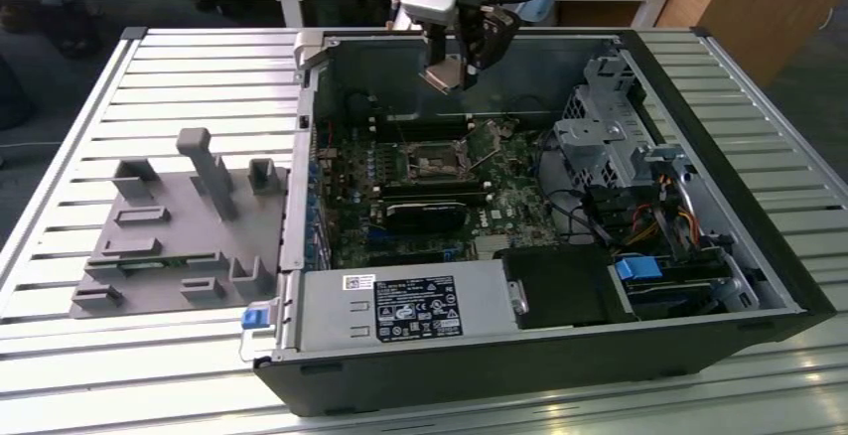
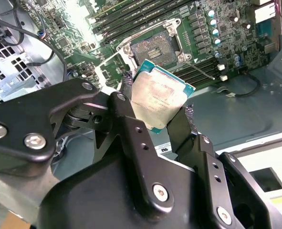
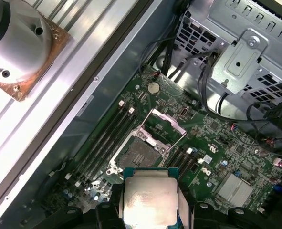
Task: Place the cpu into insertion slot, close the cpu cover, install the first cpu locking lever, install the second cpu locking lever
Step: 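Place the cpu into insertion slot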
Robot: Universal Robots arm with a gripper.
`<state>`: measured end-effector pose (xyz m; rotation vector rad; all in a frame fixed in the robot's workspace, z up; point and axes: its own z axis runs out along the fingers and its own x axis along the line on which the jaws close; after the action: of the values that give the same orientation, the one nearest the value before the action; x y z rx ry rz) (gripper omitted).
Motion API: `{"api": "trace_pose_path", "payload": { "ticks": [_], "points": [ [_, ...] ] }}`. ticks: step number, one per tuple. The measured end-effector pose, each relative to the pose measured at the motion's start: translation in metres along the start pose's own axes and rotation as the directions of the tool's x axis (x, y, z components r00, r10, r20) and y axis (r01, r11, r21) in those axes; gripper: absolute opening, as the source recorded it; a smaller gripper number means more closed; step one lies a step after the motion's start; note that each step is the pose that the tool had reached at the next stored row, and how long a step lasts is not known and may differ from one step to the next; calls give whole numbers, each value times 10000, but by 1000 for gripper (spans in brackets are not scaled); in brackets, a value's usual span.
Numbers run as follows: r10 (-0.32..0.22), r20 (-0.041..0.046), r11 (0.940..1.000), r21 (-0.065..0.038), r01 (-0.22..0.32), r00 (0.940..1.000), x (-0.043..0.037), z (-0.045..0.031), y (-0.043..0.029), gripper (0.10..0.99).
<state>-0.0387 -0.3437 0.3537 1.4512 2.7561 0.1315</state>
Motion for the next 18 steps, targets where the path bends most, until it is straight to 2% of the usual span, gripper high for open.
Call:
{"api": "trace_pose_path", "payload": {
  "ticks": [18],
  "points": [
    [659, 56, 9978, -14, -659, 9978, 8, 8, 5, 541]
  ]
}}
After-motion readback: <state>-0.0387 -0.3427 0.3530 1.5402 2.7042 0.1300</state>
